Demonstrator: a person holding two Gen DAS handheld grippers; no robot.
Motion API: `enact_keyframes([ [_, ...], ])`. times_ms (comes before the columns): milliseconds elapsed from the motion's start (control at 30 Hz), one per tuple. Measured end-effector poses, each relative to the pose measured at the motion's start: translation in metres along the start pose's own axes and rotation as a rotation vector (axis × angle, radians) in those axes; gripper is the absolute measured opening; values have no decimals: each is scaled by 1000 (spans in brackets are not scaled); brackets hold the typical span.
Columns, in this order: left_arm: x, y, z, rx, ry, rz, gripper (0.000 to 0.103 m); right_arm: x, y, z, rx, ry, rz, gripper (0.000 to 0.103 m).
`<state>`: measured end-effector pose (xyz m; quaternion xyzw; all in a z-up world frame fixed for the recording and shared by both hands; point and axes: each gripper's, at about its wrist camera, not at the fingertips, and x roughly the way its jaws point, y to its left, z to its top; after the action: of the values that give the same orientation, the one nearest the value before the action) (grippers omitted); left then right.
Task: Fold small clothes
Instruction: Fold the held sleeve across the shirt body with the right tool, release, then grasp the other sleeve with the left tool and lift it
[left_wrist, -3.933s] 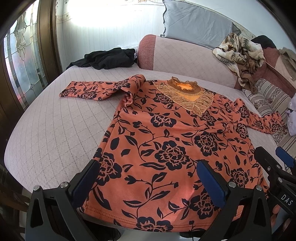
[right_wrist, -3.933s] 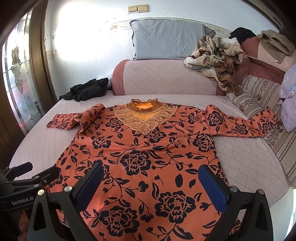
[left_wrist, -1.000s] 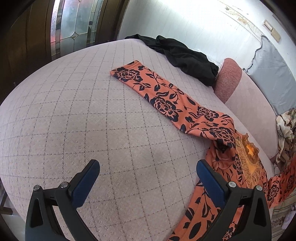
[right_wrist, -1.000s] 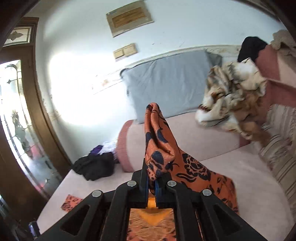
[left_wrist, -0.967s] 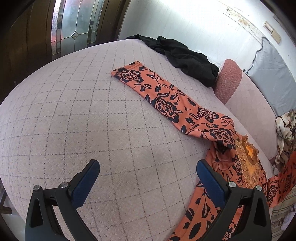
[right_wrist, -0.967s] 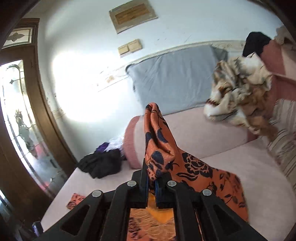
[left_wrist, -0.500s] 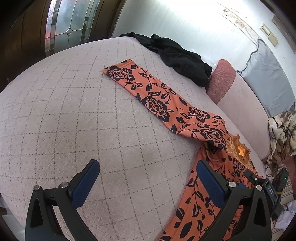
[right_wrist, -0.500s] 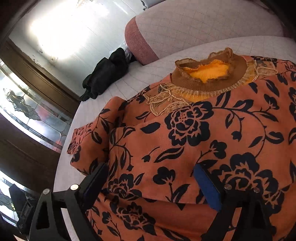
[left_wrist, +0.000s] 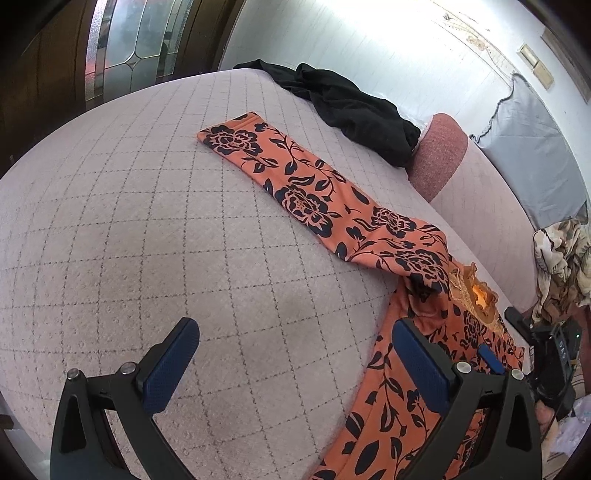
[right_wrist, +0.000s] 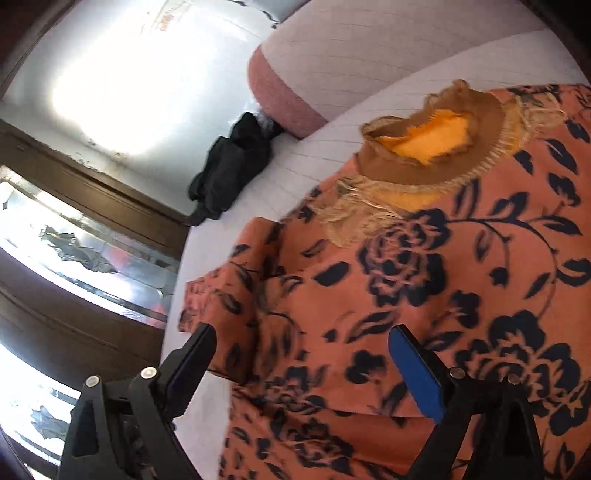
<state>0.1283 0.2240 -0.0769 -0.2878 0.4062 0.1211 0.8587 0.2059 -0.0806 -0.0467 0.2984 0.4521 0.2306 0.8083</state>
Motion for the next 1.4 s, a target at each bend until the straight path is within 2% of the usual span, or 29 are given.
enact_keyframes([
  [100, 2, -3, 1, 10, 6, -14, 103, 17, 18, 5, -41, 17, 53, 97],
  [133, 2, -3, 1, 11, 5, -16, 103, 31, 12, 3, -36, 61, 27, 97],
  [167, 1, -2, 1, 4, 3, -20, 103, 51, 1, -4, -16, 132, -42, 96],
  [200, 0, 1, 2, -8, 3, -27, 103, 53, -4, -10, -23, 111, -33, 95],
  [233, -1, 5, 3, -21, 2, -35, 103, 45, 2, -12, -58, 73, -23, 95],
  [333, 0, 14, 5, -75, 12, -69, 103, 24, 22, -27, -188, 38, -101, 95],
  [433, 1, 19, 5, -107, 28, -107, 103, -16, 33, -51, -302, -30, -140, 95],
  [533, 3, 22, 8, -123, 64, -161, 103, -61, 31, -77, -350, -98, -183, 95],
  [600, 0, 23, 17, -123, 45, -171, 103, -94, 30, -91, -378, -152, -215, 95],
  [667, -2, 20, 40, -60, 5, -124, 103, -117, 28, -104, -371, -194, -218, 95],
  [767, 8, 22, 85, -29, -53, -49, 103, -142, 35, -123, -378, -265, -191, 95],
  [867, 41, 29, 126, -28, -40, 20, 103, -149, 44, -135, -425, -311, -178, 95],
  [967, 79, 41, 151, -66, -19, 87, 103, -136, 43, -136, -481, -291, -190, 95],
  [1100, 122, 62, 167, -160, 26, 120, 99, -121, 18, -134, -434, -226, -204, 95],
  [1167, 124, 68, 173, -192, -25, 128, 99, -119, 7, -131, -411, -216, -218, 95],
  [1267, 128, 70, 178, -210, -46, 150, 98, -118, -5, -125, -364, -219, -212, 95],
  [1333, 131, 70, 182, -195, -57, 219, 71, -117, -9, -122, -352, -214, -211, 95],
  [1367, 135, 70, 185, -181, -49, 280, 43, -115, -10, -122, -351, -208, -210, 95],
  [1400, 137, 72, 187, -175, -44, 327, 24, -114, -10, -123, -351, -203, -209, 95],
])
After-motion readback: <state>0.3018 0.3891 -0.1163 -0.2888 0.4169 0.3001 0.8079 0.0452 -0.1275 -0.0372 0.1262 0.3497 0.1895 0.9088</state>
